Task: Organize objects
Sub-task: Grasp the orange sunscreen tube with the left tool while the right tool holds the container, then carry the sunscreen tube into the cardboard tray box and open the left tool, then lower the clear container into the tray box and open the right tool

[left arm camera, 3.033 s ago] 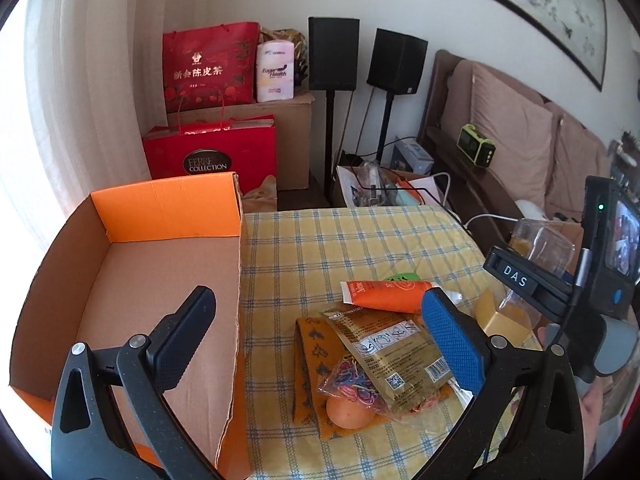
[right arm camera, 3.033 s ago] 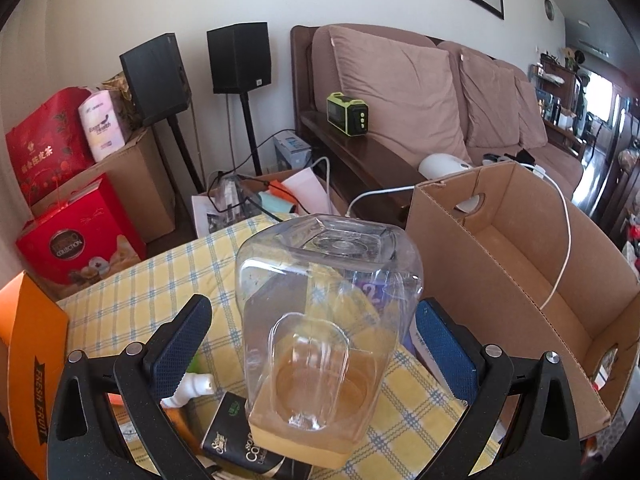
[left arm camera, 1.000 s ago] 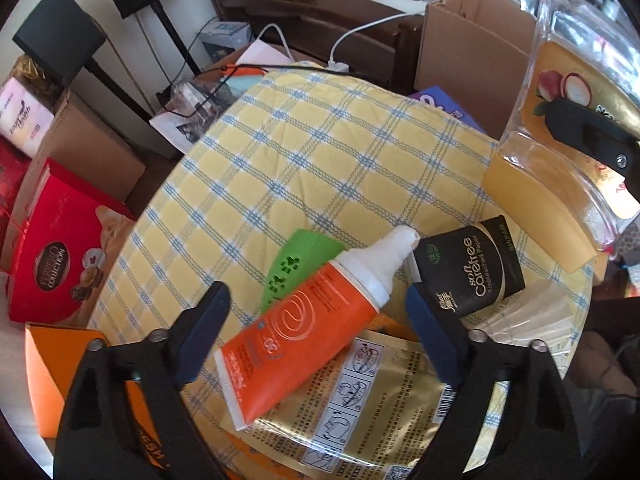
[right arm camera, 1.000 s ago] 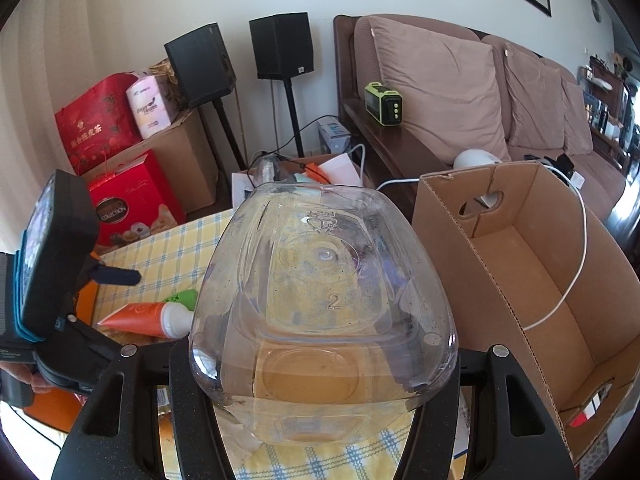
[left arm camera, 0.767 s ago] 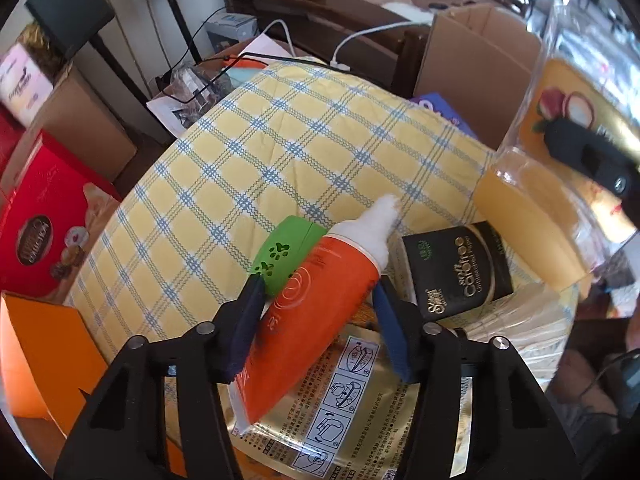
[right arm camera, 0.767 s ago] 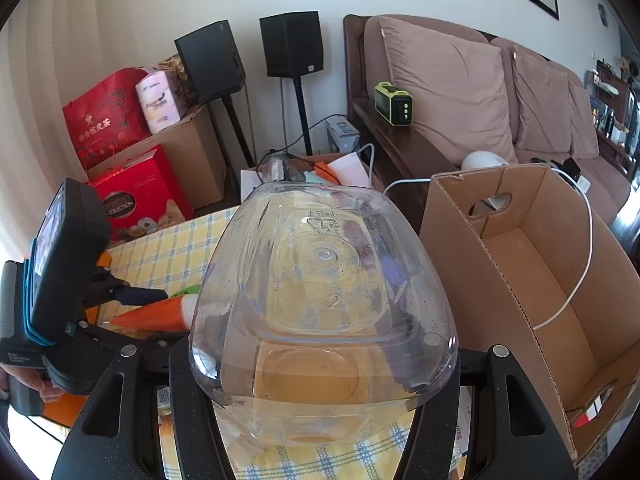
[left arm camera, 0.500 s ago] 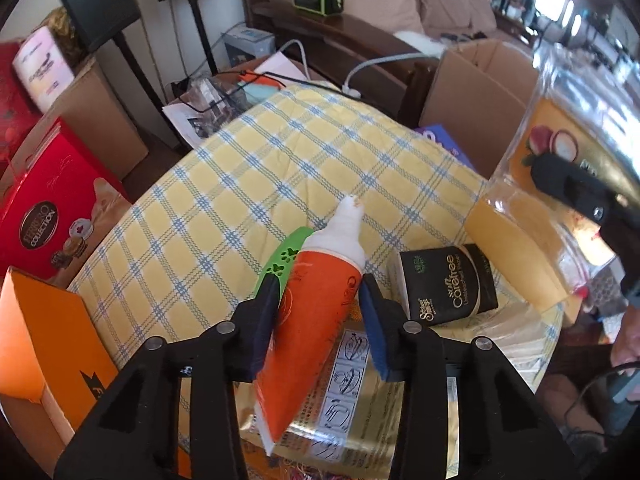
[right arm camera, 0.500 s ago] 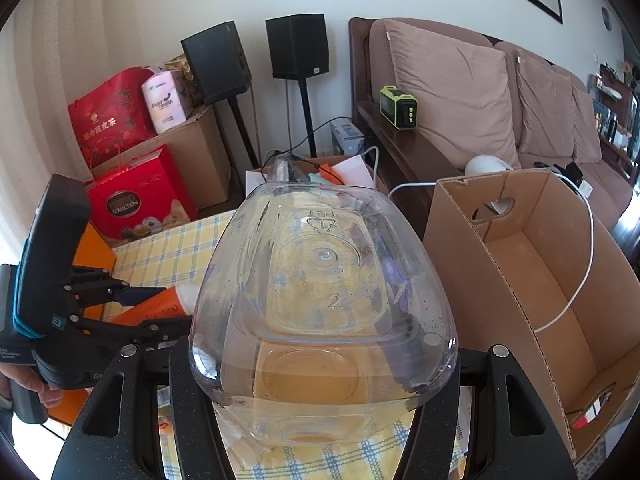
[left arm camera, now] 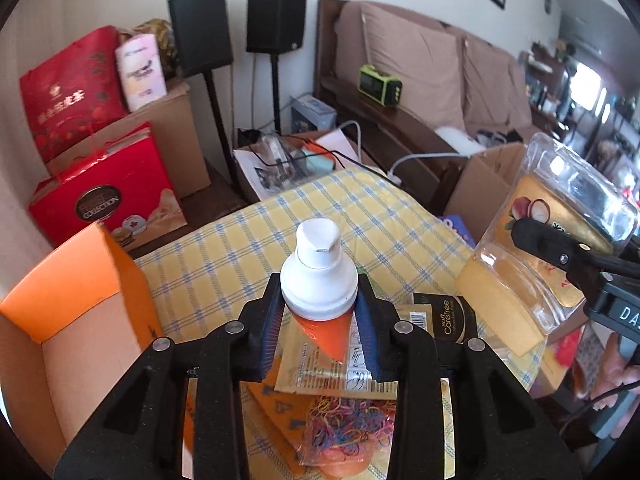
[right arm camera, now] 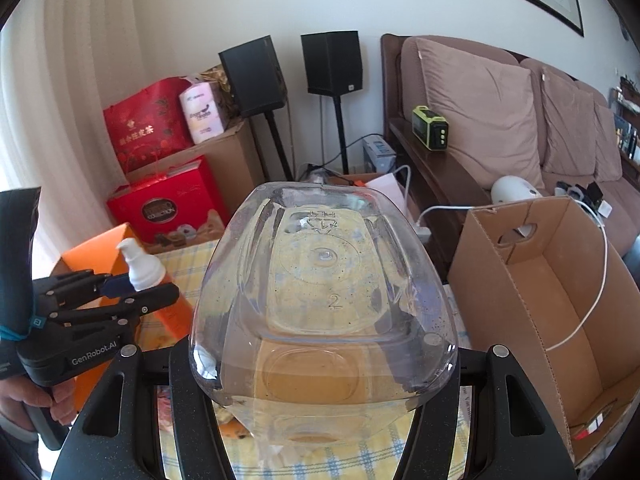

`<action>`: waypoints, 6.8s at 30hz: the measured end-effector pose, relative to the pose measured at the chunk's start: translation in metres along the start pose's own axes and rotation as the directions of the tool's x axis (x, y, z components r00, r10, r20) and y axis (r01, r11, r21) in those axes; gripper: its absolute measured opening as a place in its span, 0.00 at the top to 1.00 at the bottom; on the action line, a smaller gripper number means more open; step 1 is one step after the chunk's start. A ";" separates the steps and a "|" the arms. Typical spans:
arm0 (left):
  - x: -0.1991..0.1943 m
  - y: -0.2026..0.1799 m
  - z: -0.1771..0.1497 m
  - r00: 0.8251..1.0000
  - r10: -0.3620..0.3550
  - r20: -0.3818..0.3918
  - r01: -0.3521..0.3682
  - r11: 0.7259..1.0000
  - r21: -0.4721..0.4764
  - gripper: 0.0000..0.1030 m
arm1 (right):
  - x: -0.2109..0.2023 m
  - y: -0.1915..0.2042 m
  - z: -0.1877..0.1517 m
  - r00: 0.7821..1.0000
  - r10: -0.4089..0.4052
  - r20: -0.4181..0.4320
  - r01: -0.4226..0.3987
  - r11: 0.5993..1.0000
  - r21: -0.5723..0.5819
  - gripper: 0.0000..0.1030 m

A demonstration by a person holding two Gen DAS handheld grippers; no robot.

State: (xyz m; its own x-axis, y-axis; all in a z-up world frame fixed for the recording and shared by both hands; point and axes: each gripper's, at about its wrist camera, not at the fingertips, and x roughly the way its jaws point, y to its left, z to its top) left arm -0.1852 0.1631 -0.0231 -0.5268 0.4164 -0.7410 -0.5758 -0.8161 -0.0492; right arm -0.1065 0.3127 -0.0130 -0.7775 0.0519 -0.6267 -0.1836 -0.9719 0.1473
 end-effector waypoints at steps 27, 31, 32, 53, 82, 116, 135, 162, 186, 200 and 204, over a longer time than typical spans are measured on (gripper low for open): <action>-0.138 0.095 -0.054 0.972 0.220 0.082 -0.202 0.963 -0.179 0.69 | -0.020 0.100 0.010 0.954 0.292 -0.062 -0.297 0.950 -0.096 0.42; -0.138 0.117 -0.072 0.964 0.262 0.036 -0.249 0.946 -0.206 0.69 | -0.017 0.124 0.010 0.938 0.336 -0.084 -0.344 0.930 -0.127 0.42; -0.138 0.123 -0.077 0.963 0.270 0.022 -0.259 0.942 -0.212 0.69 | -0.016 0.131 0.010 0.933 0.348 -0.090 -0.357 0.924 -0.136 0.42; -0.128 0.175 -0.146 0.893 0.397 -0.211 -0.428 0.895 -0.124 0.69 | 0.007 0.232 -0.013 0.853 0.473 -0.221 -0.516 0.827 -0.221 0.42; -0.072 0.209 -0.141 0.874 0.379 -0.306 -0.452 0.863 -0.224 0.44 | 0.085 0.272 -0.045 0.753 0.485 -0.445 -0.596 0.789 -0.149 0.41; -0.145 0.225 -0.158 0.898 0.407 -0.168 -0.440 0.812 -0.384 0.29 | 0.087 0.321 -0.066 0.768 0.400 -0.501 -0.588 0.751 -0.301 0.41; -0.143 0.218 -0.158 0.913 0.375 -0.163 -0.408 0.828 -0.384 0.25 | 0.075 0.295 -0.036 0.921 0.227 -0.317 -0.364 0.794 -0.487 0.20; -0.115 0.211 -0.150 0.943 0.264 -0.202 -0.326 0.854 -0.406 0.19 | 0.051 0.251 -0.065 0.864 0.290 -0.411 -0.456 0.796 -0.398 0.59; -0.142 0.158 -0.133 0.965 0.262 -0.034 -0.251 0.873 -0.418 0.00 | 0.010 0.182 -0.029 0.922 0.283 -0.264 -0.359 0.880 -0.311 0.17; -0.124 0.087 -0.111 0.990 0.139 0.001 -0.131 0.938 -0.321 0.00 | -0.006 0.104 -0.016 0.956 0.208 -0.204 -0.255 0.936 -0.240 0.11; -0.117 0.071 -0.106 0.995 0.096 0.000 -0.091 0.948 -0.304 0.00 | -0.006 0.081 -0.017 0.961 0.185 -0.205 -0.227 0.952 -0.205 0.11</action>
State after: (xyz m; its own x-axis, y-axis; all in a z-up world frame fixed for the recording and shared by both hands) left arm -0.0983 0.0144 -0.0107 -0.5793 0.3361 -0.7426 -0.3074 -0.9338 -0.1828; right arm -0.1068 0.2300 -0.0103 -0.6582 -0.1772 -0.7317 0.1252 -0.9841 0.1256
